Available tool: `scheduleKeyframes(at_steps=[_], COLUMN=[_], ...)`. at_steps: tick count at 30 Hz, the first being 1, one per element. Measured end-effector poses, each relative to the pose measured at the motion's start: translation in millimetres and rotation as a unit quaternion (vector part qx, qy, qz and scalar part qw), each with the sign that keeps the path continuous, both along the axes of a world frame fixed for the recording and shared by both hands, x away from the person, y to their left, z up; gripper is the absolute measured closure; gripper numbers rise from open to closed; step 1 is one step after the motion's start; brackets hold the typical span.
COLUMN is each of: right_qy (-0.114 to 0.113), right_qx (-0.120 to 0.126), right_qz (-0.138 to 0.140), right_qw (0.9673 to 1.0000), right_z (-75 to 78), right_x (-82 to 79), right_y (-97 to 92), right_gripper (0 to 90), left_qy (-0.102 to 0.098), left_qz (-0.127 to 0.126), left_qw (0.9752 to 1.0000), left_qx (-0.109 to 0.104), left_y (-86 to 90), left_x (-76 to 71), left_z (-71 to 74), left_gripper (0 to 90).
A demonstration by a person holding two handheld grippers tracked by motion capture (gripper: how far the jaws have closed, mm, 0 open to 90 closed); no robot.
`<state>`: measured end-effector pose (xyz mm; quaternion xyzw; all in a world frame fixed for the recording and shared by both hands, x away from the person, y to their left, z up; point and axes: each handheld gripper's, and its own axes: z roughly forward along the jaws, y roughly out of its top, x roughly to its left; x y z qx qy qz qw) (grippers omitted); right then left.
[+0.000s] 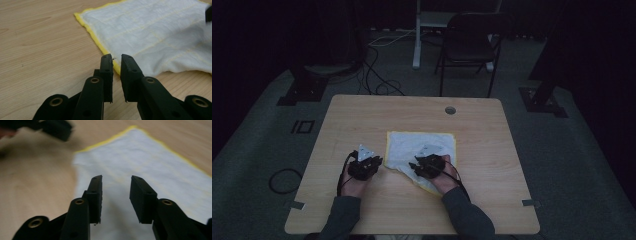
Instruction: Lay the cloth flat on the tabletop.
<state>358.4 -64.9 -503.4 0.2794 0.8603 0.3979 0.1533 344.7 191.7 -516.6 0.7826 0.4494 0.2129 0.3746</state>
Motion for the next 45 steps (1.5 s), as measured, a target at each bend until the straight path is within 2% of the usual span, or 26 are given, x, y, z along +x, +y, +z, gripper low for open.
scheduleKeyframes(at_steps=[1,2,3,4,5,7,9,10,11,13,14,15,17,18,20,21,22,23,24,27,28,34,38,40,45], right_qy=[0.000,0.002,0.001,0.001,-0.001,0.004,0.001,0.001,-0.001,-0.003,-0.003,-0.002,0.007,0.007,0.008,0.012,0.012,0.010,0.010,0.018,0.018,0.039,0.045,0.049,0.046], right_qx=[0.000,-0.004,-0.020,-0.020,-0.038,-0.051,-0.072,-0.072,-0.080,-0.085,-0.085,-0.078,-0.042,-0.042,-0.027,-0.011,-0.011,-0.006,-0.006,-0.007,-0.007,-0.010,-0.014,-0.022,-0.014], right_qz=[0.000,0.011,0.033,0.033,0.043,0.053,0.055,0.055,0.053,0.044,0.044,0.038,0.019,0.019,0.000,-0.019,-0.019,-0.037,-0.037,-0.070,-0.070,-0.115,-0.126,-0.135,-0.141], right_qw=[1.0000,0.9999,0.9993,0.9993,0.9983,0.9973,0.9959,0.9959,0.9954,0.9954,0.9954,0.9962,0.9989,0.9989,0.9996,0.9997,0.9997,0.9992,0.9992,0.9974,0.9974,0.9925,0.9909,0.9894,0.9888], right_z=[0.0,-1.0,-3.3,-3.3,-6.5,-10.6,-14.8,-14.8,-16.5,-15.5,-15.5,-13.2,-5.1,-5.1,-0.1,3.8,3.8,6.5,6.5,7.2,7.2,-2.5,-7.5,-12.0,-11.6], right_x=[0.0,-3.4,-7.6,-7.6,-8.9,-8.5,-8.0,-8.0,-7.5,-5.1,-5.1,-4.1,2.2,2.2,7.6,13.8,13.8,20.4,20.4,33.9,33.9,51.2,53.7,54.5,51.0], right_y=[0.0,5.7,16.8,16.8,26.2,33.3,38.2,38.2,39.5,36.7,36.7,33.7,19.9,19.9,8.1,-4.4,-4.4,-16.4,-16.4,-39.7,-39.7,-71.6,-78.9,-83.6,-90.8], right_gripper=[60.3,59.5,58.4,58.4,57.2,56.0,56.5,56.5,63.2,85.1,85.1,86.3,86.7,86.7,86.6,86.6,86.6,86.6,86.6,86.6,86.6,86.5,86.2,82.0,76.1], left_qy=[0.000,0.000,0.000,0.001,0.001,0.001,0.001,0.001,0.000,-0.003,-0.004,-0.003,-0.005,-0.006,-0.008,-0.008,-0.007,-0.008,-0.008,-0.008,-0.009,-0.009,-0.016,-0.015,-0.018], left_qz=[0.001,0.001,0.000,-0.001,-0.003,-0.010,-0.010,-0.010,-0.008,-0.005,-0.004,-0.004,-0.006,-0.009,-0.014,-0.017,-0.020,-0.025,-0.025,-0.031,-0.033,-0.059,-0.082,-0.088,-0.106], left_qw=[1.0000,1.0000,1.0000,1.0000,1.0000,0.9999,0.9999,0.9999,0.9999,1.0000,1.0000,1.0000,1.0000,0.9999,0.9999,0.9998,0.9998,0.9996,0.9996,0.9994,0.9993,0.9980,0.9963,0.9957,0.9938], left_qx=[-0.001,-0.001,0.000,0.001,0.000,0.007,0.007,0.006,0.006,0.004,0.004,0.000,-0.001,0.000,0.002,0.003,0.004,0.008,0.008,0.010,0.010,0.023,0.021,0.023,0.028], left_y=[0.4,0.6,0.3,-0.7,-2.4,-6.0,-6.2,-5.9,-5.2,-3.6,-2.9,-2.5,-3.4,-4.4,-7.7,-9.3,-10.7,-13.9,-13.9,-18.6,-20.6,-35.7,-48.5,-55.6,-73.6], left_x=[0.1,0.1,-0.1,-0.4,-0.7,-1.1,-1.0,-1.1,-1.2,-1.5,-1.5,-1.7,-2.2,-2.4,-3.1,-3.4,-3.4,-3.2,-3.2,-2.5,-2.1,2.8,7.1,10.2,19.9], left_z=[0.0,0.0,-0.1,-0.5,-1.4,-2.5,-2.4,-2.1,-1.7,-0.7,0.0,0.9,2.3,3.0,3.5,3.5,3.4,3.0,3.0,3.0,2.9,2.3,1.0,0.2,0.0], left_gripper=[80.6,80.6,80.6,80.6,80.6,80.5,80.3,80.3,80.2,80.3,80.3,80.3,80.3,80.3,80.3,80.3,80.3,80.3,80.3,80.3,80.3,77.9,75.4,73.5,71.5])
